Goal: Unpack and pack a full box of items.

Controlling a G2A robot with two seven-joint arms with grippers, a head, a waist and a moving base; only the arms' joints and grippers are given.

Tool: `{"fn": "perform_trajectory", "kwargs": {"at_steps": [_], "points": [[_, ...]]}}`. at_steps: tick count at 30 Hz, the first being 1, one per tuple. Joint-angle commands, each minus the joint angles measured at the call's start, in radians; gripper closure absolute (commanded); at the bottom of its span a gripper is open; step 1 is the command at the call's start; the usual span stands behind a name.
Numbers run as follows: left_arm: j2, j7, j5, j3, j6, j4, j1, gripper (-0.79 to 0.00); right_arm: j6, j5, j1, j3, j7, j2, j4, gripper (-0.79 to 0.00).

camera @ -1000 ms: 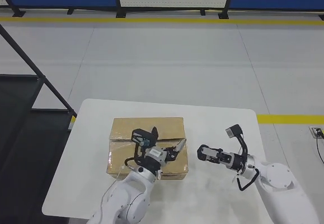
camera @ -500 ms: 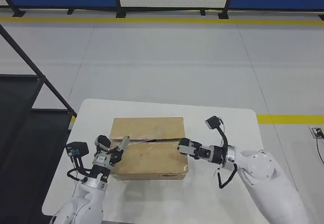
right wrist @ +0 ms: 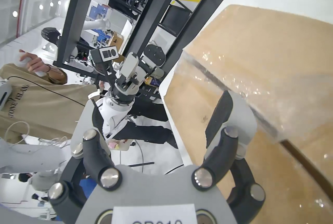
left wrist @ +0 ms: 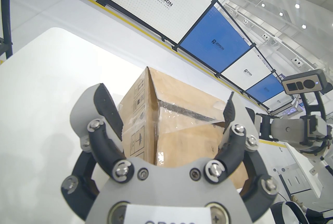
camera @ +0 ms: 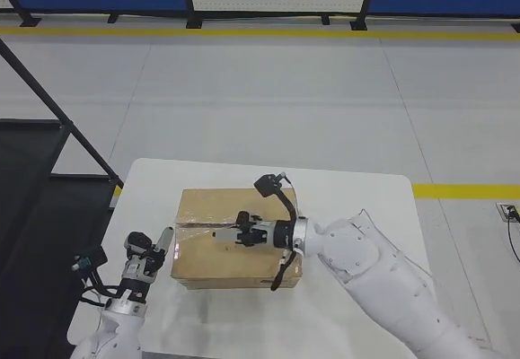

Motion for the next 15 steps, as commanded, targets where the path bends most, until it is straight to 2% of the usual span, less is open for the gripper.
{"fn": "perform_trajectory", "kwargs": {"at_steps": [1, 8, 15], "points": [[-0.001, 0.009, -0.007, -0.004, -0.009, 0.001, 0.008, -0.785, 0.023, -0.077, 0.014, -0.026, -0.073, -0.012, 0.008, -0.785], [0.0, 0.012, -0.018, -0.025, -0.038, -0.001, 0.026, -0.785, 0.128, -0.183, 0.041, -0.081, -0.168, -0.047, 0.046, -0.785], [0.0, 0.003, -0.018, -0.029, -0.055, 0.001, 0.02, -0.785, 0.206, -0.208, 0.033, -0.059, -0.199, -0.059, 0.05, -0.785]]}}
